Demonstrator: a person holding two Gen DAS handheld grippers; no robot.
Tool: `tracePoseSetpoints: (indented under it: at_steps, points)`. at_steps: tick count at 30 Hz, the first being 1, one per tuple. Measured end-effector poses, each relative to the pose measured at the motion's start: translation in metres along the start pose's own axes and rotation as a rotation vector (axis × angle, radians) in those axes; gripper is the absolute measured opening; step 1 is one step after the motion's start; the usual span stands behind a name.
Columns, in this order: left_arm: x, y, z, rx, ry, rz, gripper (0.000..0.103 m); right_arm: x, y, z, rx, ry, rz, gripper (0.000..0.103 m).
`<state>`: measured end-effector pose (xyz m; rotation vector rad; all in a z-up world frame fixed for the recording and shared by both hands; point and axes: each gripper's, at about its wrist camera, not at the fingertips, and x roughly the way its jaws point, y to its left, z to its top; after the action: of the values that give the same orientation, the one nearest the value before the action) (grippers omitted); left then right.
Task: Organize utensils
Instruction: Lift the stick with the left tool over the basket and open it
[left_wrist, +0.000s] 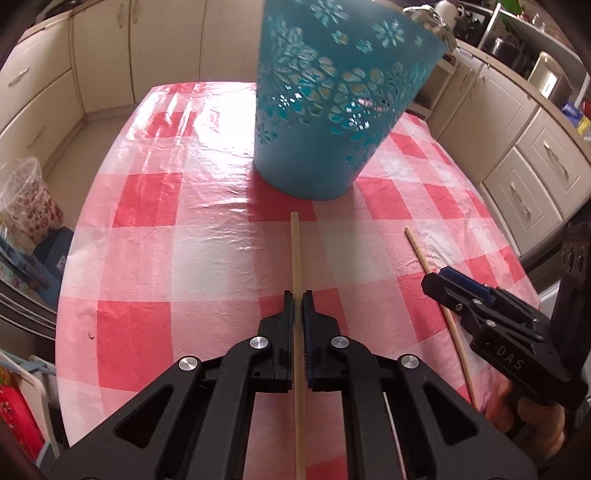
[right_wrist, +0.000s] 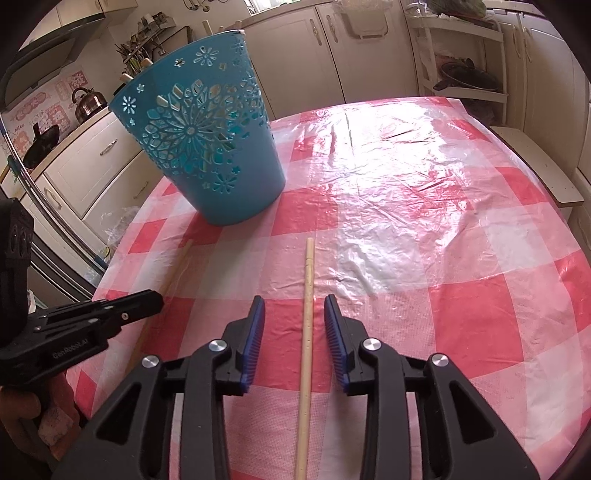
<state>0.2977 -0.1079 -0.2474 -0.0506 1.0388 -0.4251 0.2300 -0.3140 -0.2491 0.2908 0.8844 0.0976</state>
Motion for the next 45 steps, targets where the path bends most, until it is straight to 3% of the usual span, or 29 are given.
tracePoseSetpoints:
  at_steps: [8, 16, 23, 30, 36, 45]
  points:
    - [-0.068, 0.029, 0.023, -0.098, -0.163, -0.073, 0.005, 0.001, 0.01, -0.002, -0.061, -0.008, -0.03, 0.044]
    - [-0.134, 0.008, 0.084, -0.067, -0.397, -0.124, 0.005, 0.001, 0.009, -0.003, -0.063, -0.009, -0.027, 0.045]
    - [-0.15, -0.021, 0.146, -0.029, -0.566, -0.089, 0.005, 0.002, 0.008, -0.002, -0.058, -0.007, -0.017, 0.047]
    - [-0.127, -0.04, 0.192, -0.015, -0.699, 0.008, 0.005, 0.001, 0.008, -0.002, -0.051, -0.007, 0.003, 0.05]
    - [-0.084, -0.049, 0.207, -0.01, -0.687, 0.065, 0.005, 0.002, 0.006, -0.001, -0.043, -0.006, 0.029, 0.054]
    - [-0.046, -0.045, 0.191, 0.007, -0.576, 0.092, 0.008, 0.0, 0.005, 0.0, -0.038, -0.004, 0.045, 0.056]
